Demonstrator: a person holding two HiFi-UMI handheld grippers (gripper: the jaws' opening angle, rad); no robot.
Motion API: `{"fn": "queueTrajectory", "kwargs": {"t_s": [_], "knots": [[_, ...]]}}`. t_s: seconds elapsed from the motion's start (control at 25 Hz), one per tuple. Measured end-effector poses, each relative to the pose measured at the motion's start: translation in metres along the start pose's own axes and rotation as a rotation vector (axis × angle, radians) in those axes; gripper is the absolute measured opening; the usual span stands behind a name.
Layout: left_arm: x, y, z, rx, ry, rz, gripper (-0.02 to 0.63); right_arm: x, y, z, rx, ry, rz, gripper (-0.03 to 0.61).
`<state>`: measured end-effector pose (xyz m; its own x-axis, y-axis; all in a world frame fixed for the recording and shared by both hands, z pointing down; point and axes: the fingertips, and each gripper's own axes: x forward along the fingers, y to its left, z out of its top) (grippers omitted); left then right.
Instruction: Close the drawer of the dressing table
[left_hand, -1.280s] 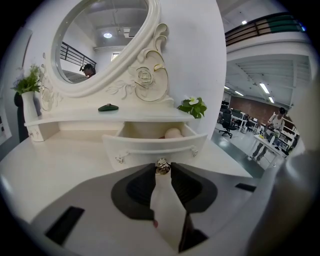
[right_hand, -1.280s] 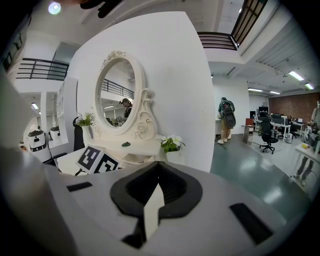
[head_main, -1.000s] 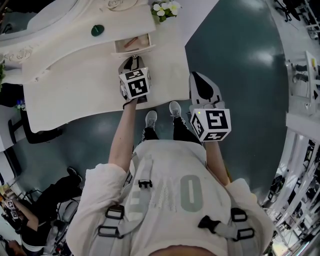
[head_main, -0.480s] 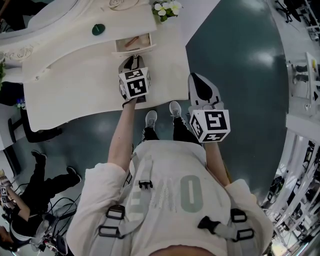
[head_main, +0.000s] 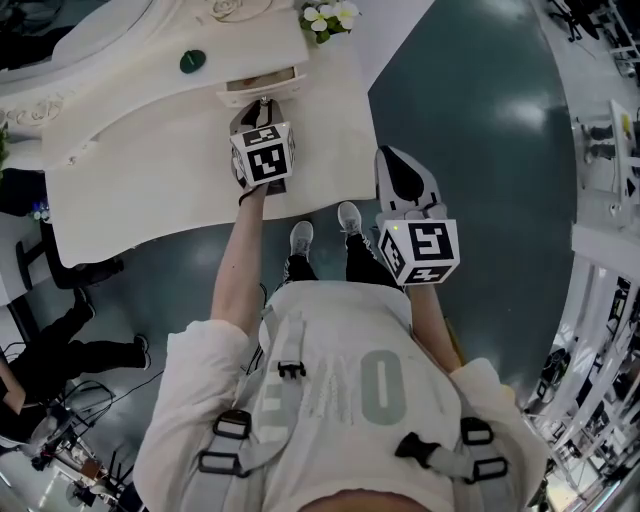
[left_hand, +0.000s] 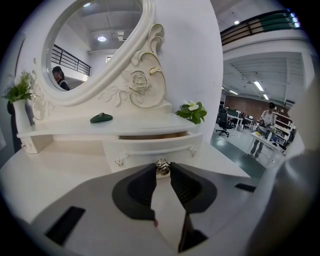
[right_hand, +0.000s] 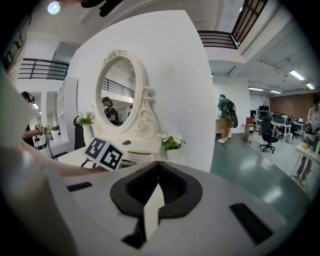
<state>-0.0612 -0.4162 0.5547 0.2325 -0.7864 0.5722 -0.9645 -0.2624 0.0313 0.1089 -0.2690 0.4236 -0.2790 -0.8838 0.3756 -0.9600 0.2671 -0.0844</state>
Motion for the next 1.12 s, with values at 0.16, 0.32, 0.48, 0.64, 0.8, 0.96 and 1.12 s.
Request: {"fn": "queueTrajectory", "kwargs": {"t_s": [0.16, 0.32, 0.48, 0.64, 0.8, 0.96, 1.12], "knots": [[0.007, 0.002, 0.004, -0.007, 0.008, 0.006, 0.100, 0.001, -0.004, 0.000, 0.003, 0.003, -0.007, 0.008], [0.016, 0.005, 0.009, -0.003, 0.011, 0.007, 0.100, 0.003, -0.008, -0.002, 0.005, 0.012, -0.016, 0.008], [0.019, 0.003, 0.011, -0.004, 0.012, 0.009, 0.100, 0.001, -0.013, -0.002, 0.008, 0.016, -0.022, 0.008], [0.024, 0.003, 0.009, -0.005, 0.017, 0.009, 0.100, 0.003, -0.016, -0.004, 0.011, 0.018, -0.027, 0.008], [0.029, 0.005, 0.012, -0.005, 0.011, 0.011, 0.100, 0.005, -0.017, -0.004, 0.012, 0.023, -0.030, 0.008], [0.034, 0.008, 0.015, -0.002, 0.005, 0.013, 0.100, 0.008, -0.018, -0.006, 0.012, 0.029, -0.033, 0.008], [0.039, 0.010, 0.018, -0.004, 0.007, 0.017, 0.100, 0.011, -0.021, -0.006, 0.010, 0.032, -0.034, 0.008]]}}
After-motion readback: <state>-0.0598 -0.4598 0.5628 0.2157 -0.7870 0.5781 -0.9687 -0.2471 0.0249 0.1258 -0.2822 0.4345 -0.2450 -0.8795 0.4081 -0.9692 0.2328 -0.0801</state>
